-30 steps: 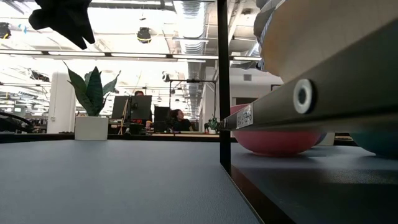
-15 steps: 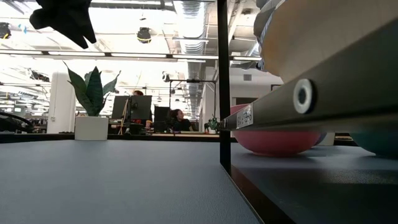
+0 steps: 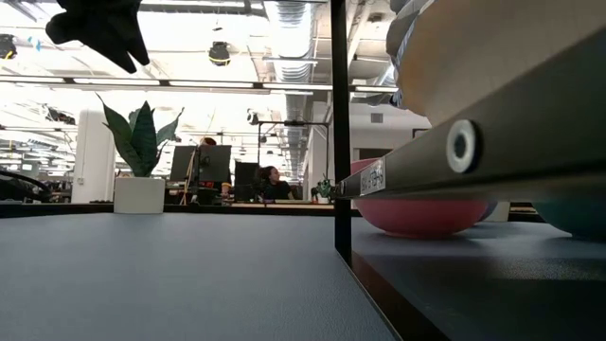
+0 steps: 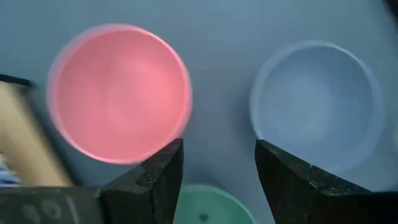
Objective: Place and stack bowls onto a shelf
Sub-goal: Stack the pink bowl on the orange bowl on the shelf
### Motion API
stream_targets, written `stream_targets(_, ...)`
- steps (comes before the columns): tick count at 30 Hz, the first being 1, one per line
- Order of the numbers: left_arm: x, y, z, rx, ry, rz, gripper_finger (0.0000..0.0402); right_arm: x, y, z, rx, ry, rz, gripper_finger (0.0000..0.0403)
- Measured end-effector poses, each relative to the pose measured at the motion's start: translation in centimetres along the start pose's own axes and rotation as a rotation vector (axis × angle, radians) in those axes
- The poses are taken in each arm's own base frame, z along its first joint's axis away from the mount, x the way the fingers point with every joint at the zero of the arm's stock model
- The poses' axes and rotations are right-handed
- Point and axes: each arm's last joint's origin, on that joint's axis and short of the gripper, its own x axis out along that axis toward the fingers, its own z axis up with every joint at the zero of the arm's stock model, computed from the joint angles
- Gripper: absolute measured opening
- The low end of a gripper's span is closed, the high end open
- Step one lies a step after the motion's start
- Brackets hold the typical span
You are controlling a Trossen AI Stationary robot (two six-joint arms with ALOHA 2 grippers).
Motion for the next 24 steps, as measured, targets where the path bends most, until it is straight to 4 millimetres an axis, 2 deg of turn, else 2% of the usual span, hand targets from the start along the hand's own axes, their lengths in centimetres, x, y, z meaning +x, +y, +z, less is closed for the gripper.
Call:
stream_targets(5, 0.0, 0.0, 0.0, -0.017, 0.017, -0.007, 0.0147, 1.0, 0.8, 0.4, 0.012, -0.046, 0.099, 0.0223)
stream_targets(14, 0.0, 0.0, 0.0, -0.027, 0.017, -0.007, 0.0147, 4.6, 0.9, -1.5, 0.106, 0.017, 0.068, 0.0223)
stream_targets(24, 0.0, 0.0, 0.0, -0.045, 0.015, -0.006, 0.0147, 6.8, 1.0, -2.4, 0.146, 0.015, 0.101, 0.0223)
